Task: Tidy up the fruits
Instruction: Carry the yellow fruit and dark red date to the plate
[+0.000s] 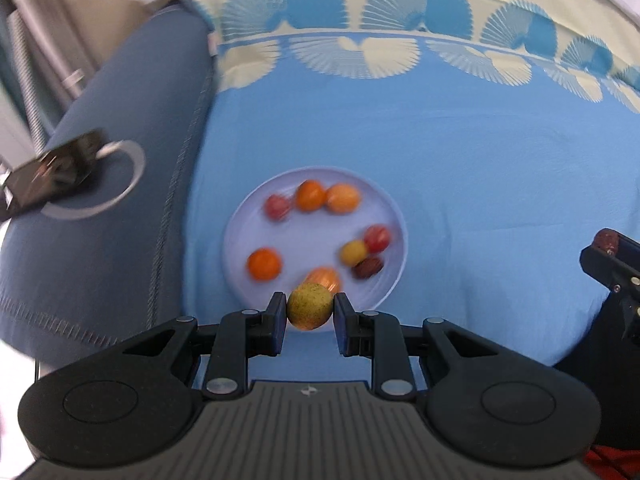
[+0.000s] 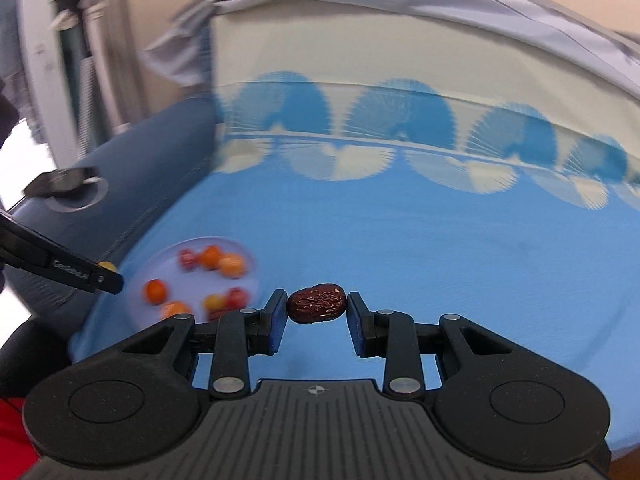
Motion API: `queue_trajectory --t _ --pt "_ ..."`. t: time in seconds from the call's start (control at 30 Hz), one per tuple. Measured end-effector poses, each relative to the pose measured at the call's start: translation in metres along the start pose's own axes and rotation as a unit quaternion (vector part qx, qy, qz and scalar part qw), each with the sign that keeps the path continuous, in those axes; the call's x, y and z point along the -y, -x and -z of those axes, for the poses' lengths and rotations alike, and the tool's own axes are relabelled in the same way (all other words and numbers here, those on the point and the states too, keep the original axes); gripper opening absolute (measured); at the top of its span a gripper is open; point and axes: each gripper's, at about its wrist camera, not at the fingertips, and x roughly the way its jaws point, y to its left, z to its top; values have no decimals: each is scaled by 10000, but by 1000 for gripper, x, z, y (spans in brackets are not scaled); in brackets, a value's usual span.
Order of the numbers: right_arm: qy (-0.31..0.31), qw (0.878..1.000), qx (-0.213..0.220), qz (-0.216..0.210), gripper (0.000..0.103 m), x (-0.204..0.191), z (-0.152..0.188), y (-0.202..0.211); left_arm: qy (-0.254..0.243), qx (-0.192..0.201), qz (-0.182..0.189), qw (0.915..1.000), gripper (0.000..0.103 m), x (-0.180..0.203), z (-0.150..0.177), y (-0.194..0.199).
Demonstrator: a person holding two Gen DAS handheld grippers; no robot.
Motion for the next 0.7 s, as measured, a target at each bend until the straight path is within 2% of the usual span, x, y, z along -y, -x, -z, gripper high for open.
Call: queue_trajectory --t 0.13,0.3,0.7 --pt "411 9989 32 -208 34 -30 4 16 283 41 34 9996 27 -19 28 15" --pt "780 9966 75 -260 34 -54 10 34 475 93 229 9986 27 -28 52 26" --pt "1019 9946 128 -124 34 -73 11 46 629 361 384 9966 27 -40 59 38"
